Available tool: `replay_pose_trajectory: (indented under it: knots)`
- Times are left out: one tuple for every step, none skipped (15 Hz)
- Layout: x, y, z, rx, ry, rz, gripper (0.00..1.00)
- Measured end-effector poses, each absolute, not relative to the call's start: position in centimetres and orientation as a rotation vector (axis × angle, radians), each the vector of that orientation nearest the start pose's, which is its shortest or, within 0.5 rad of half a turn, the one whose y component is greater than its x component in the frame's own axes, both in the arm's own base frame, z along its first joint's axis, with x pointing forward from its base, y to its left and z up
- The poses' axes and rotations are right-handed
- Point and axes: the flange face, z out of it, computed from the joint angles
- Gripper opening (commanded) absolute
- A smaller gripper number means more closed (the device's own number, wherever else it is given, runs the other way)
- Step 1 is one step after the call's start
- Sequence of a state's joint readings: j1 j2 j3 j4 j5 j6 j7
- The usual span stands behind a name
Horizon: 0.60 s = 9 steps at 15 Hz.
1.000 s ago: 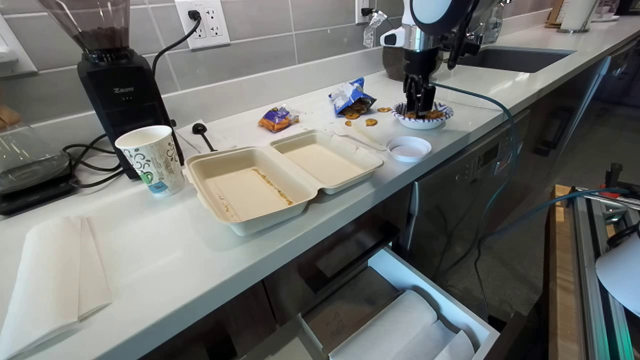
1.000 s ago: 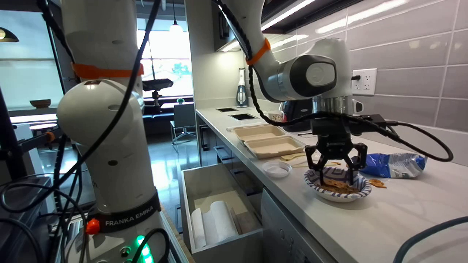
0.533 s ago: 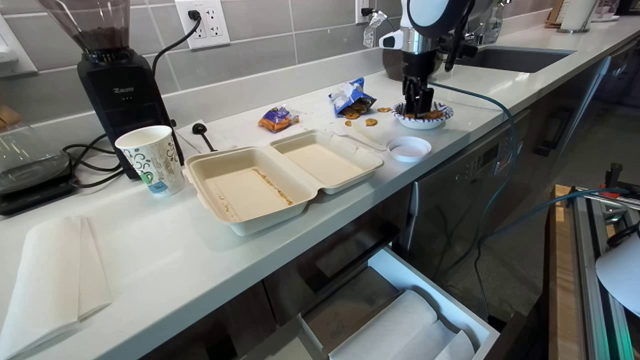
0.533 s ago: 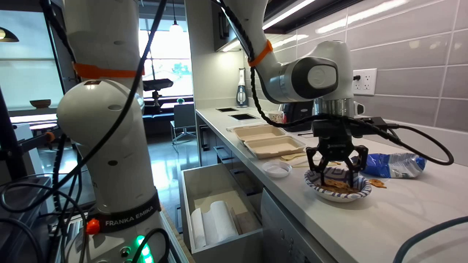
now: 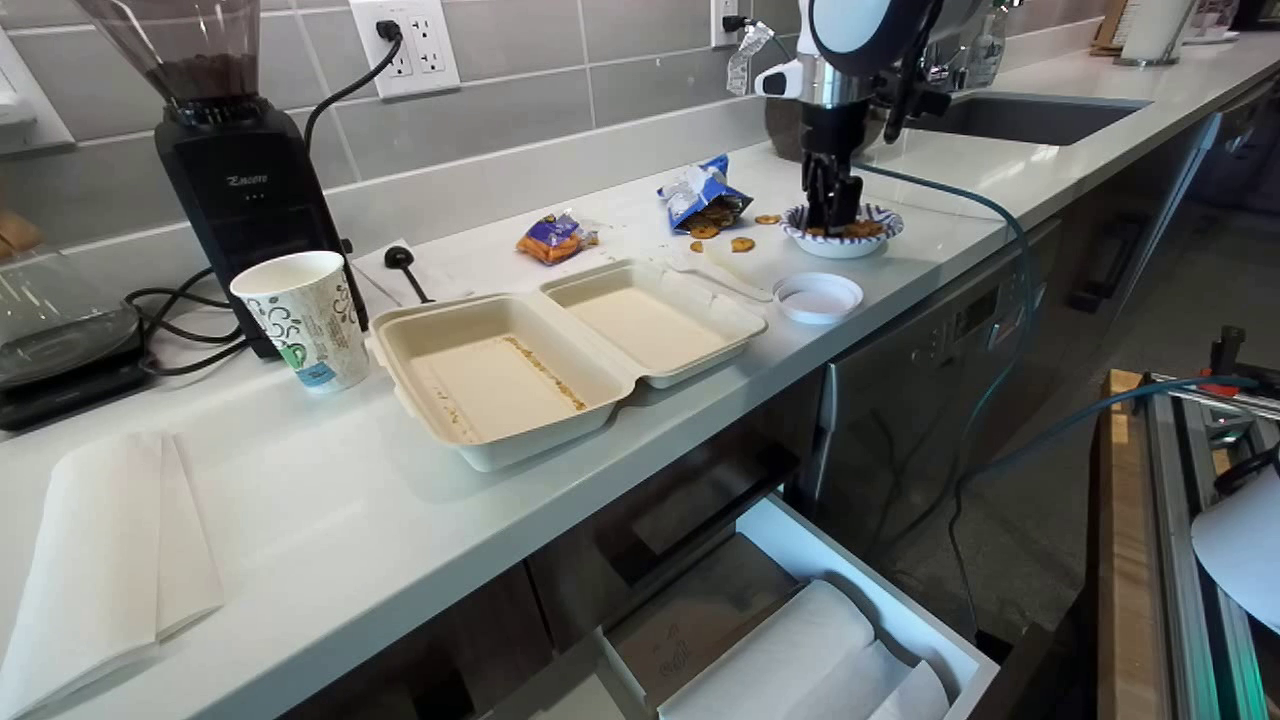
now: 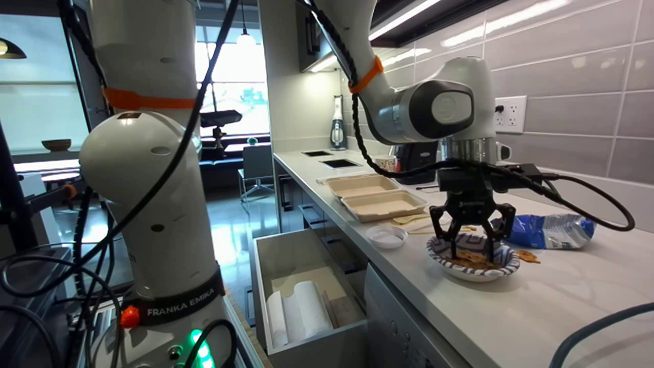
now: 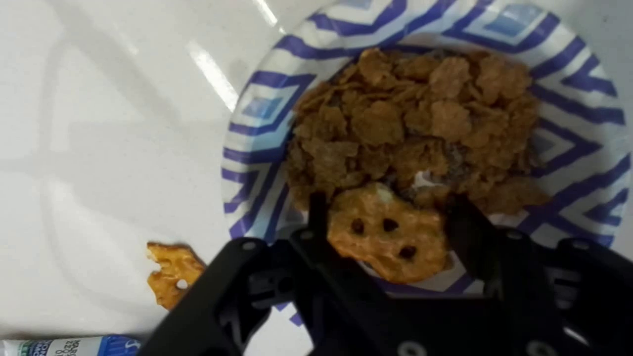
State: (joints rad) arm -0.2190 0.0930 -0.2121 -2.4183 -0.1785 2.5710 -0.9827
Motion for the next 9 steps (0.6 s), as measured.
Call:
replay_pose_trajectory:
  knots:
    - [45.47,-20.65,27.81,-3.074,-1.123,0.051,0.53]
    - [45.54,-20.66,27.86,-3.075,-1.124,0.050,0.55]
    - [45.61,-20.67,27.93,-3.076,-1.124,0.047,0.52]
    - [45.73,-20.69,28.07,-3.078,-1.125,0.043,0.54]
    - [45.77,-20.68,28.04,-3.078,-1.126,0.044,0.53]
    - [45.78,-20.67,27.96,-3.077,-1.126,0.045,0.54]
    - [45.79,-20.67,27.93,-3.076,-1.126,0.046,0.53]
    - [45.79,-20.66,27.93,-3.076,-1.125,0.046,0.54]
    - [45.79,-20.65,27.94,-3.076,-1.125,0.045,0.54]
